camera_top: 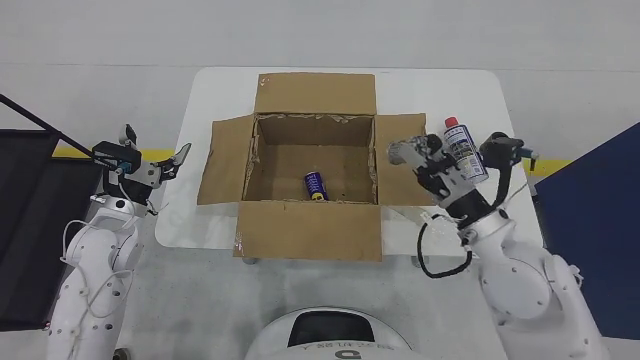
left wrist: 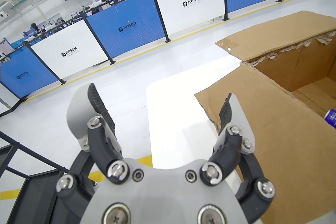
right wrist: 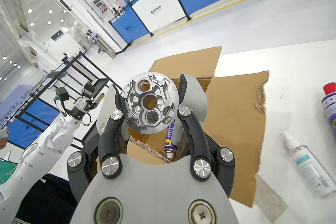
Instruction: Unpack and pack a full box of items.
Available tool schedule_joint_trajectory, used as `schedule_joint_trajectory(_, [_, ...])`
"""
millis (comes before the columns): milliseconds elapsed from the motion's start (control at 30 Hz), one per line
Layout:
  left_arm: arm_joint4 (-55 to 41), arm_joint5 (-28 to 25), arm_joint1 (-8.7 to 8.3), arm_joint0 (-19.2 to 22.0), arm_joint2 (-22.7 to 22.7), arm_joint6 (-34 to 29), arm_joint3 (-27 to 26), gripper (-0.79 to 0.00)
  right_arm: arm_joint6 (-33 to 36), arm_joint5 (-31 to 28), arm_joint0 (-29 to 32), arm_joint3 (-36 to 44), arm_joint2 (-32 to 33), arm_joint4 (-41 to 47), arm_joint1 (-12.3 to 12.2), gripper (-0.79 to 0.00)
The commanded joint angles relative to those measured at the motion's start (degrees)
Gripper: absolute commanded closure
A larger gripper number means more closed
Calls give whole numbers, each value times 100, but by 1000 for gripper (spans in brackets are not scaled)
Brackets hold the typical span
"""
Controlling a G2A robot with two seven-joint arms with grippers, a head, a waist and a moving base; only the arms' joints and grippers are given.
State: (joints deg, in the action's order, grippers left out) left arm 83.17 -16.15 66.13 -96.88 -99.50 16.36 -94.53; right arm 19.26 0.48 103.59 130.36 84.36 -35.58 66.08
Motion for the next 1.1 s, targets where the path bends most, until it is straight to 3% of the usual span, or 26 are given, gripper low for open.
schedule_joint_trajectory(0, [0, 0, 0, 0, 0, 0, 0, -785, 247, 344, -659, -332, -480, -103, 36, 0])
schedule_joint_trajectory(167, [0, 0, 0, 0, 0, 0, 0, -785, 382, 1016, -1845, -1233, -1560, -504, 184, 0])
schedule_joint_trajectory(300, [0, 0, 0, 0, 0, 0, 0, -785, 331, 1385, -2444, -1940, -2254, -793, 317, 0])
schedule_joint_trajectory(633, [0, 0, 0, 0, 0, 0, 0, -785, 331, 1385, -2444, -1940, -2254, -793, 317, 0])
schedule_joint_trajectory(733, [0, 0, 0, 0, 0, 0, 0, -785, 146, 1851, -2459, -2185, -2329, -1359, 334, 0])
schedule_joint_trajectory(1067, [0, 0, 0, 0, 0, 0, 0, -785, 520, 2685, -3565, -3456, -3413, -1739, 681, 0])
